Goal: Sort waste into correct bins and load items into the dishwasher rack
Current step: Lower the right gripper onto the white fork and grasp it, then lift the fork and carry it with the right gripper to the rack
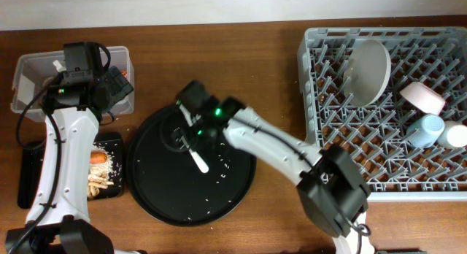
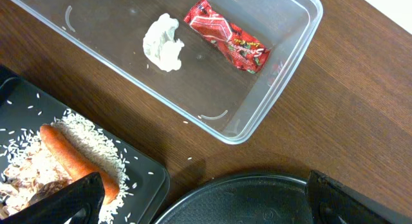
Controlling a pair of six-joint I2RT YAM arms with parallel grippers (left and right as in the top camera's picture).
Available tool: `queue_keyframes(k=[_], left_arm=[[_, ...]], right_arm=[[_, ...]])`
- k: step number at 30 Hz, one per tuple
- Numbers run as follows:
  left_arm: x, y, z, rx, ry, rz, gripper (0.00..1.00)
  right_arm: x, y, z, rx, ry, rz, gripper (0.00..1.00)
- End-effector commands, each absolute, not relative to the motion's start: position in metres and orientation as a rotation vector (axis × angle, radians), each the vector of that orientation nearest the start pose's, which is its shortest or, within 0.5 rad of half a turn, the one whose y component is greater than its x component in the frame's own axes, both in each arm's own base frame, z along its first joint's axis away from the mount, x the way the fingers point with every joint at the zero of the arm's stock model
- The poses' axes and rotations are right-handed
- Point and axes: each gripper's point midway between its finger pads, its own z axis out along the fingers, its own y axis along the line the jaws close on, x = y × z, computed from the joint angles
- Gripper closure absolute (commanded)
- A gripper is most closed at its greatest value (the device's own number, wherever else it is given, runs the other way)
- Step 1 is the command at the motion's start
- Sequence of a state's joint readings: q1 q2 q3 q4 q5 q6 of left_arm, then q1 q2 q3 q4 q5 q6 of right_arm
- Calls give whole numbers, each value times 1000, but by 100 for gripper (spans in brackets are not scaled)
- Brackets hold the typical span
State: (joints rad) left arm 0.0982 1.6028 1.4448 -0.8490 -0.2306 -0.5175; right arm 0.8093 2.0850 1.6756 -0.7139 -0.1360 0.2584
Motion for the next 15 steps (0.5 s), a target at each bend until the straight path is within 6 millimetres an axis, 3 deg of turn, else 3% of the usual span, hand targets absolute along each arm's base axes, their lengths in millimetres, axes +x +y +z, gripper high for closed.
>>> queue_keyframes(k=[1,5,8,12,15], left_arm=[[403,79,194,-860,2396,126,1],[403,79,194,-860,2396,126,1],[403,79,193,-860,2397,126,1],[403,79,193,-860,2397,126,1],[403,79,193,-860,2397,126,1]], right_arm=[[327,388,54,-823,2630,364,1],[333,389,14,-885,2633,295,1],[346,386,8,-852,2599,217,0],[359,393,15,-838,2531,219,9],[357,389,-5,-850,2560,186,13]])
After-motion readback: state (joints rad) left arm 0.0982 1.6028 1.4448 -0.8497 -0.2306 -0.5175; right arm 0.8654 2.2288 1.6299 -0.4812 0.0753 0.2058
